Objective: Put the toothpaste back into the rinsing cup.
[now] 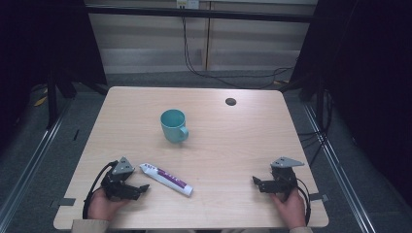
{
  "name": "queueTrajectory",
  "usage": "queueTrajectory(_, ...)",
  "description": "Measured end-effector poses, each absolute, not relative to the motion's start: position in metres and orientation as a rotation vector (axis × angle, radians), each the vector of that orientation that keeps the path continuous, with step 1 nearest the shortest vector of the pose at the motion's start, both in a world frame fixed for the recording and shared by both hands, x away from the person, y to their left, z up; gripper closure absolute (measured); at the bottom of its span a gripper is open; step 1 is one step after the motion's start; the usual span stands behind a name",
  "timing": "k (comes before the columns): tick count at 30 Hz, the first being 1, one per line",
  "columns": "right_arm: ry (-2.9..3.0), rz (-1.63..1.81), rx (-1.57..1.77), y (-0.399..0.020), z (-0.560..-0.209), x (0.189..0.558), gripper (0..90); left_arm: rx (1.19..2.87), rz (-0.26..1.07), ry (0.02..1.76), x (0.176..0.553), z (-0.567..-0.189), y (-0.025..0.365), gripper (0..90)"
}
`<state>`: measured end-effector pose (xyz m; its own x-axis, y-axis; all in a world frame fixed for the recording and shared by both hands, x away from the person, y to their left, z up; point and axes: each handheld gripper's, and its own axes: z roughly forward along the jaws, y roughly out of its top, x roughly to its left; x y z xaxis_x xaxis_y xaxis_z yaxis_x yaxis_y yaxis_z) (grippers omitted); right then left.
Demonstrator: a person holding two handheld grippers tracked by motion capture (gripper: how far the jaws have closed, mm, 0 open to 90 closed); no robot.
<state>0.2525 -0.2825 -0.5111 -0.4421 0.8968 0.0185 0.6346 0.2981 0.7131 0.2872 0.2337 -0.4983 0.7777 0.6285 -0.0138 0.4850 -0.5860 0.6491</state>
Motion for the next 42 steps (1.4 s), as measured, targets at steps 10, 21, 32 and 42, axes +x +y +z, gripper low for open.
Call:
queueTrajectory(10,2.188,0.933,1.372,-0.282,-0.511,0.253,9.1,2.508,0.261,0.687,0.293,-0.474,0.217,19.5)
queueTrajectory(21,2.188,0.934,1.369,-0.283,-0.511,0.253,9.1,2.701,0.342,0.531,0.305,-0.443,0.205,21.2)
queueTrajectory(32,2.188,0.934,1.369,-0.283,-0.511,0.253,9.1,2.784,0.343,0.371,0.316,-0.433,0.18,22.4)
queueTrajectory(42,2.188,0.933,1.369,-0.283,-0.511,0.253,9.1,2.835,0.28,0.254,0.328,-0.436,0.155,24.4)
